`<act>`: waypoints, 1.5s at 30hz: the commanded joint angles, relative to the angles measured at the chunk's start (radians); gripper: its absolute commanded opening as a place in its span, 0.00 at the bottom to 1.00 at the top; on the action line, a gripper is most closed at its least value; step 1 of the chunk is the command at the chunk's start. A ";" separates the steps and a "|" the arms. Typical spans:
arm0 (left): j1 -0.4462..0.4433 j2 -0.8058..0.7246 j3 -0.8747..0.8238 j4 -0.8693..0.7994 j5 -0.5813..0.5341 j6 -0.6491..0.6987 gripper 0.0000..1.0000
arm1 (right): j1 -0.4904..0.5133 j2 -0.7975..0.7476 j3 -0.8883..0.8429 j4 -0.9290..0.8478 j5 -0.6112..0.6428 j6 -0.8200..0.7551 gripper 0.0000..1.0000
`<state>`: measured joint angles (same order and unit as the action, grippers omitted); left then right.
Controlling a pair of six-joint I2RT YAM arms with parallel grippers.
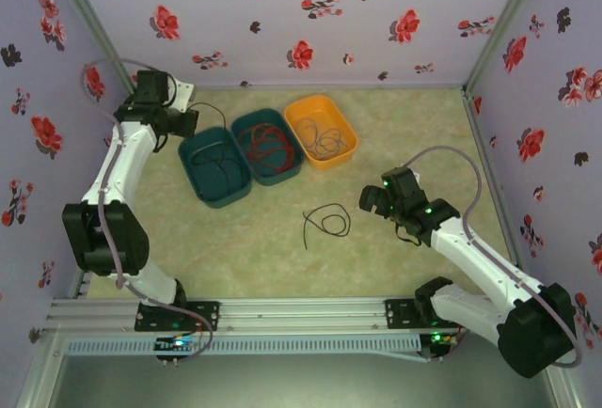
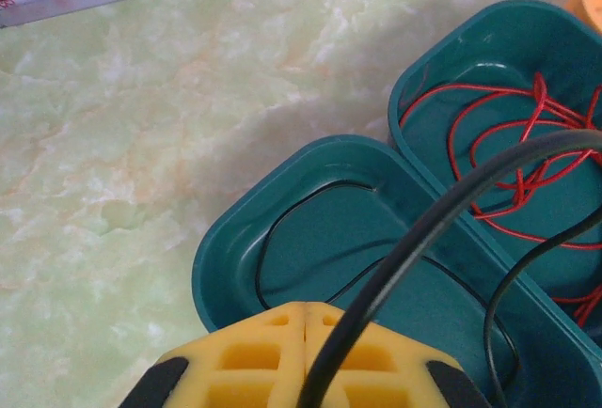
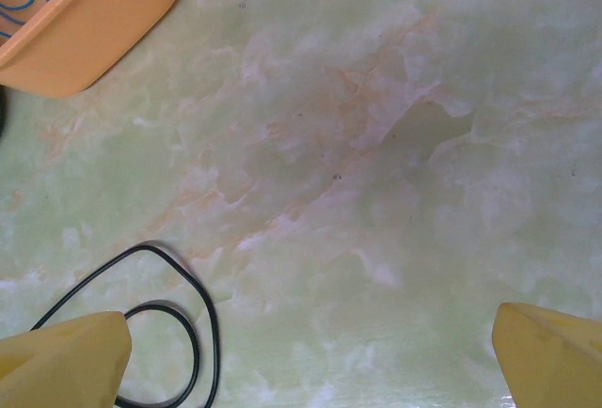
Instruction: Untangle the cables
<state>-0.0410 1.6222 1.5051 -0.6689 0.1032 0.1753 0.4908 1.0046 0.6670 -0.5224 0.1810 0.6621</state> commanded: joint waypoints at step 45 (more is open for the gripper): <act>0.026 0.252 0.126 -0.200 -0.036 0.008 0.48 | -0.004 0.011 0.031 -0.053 0.063 0.011 0.99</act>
<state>-0.0257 1.9411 1.6039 -0.8444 0.0864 0.2050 0.4908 1.0203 0.6800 -0.5594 0.2108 0.6628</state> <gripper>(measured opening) 0.462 0.993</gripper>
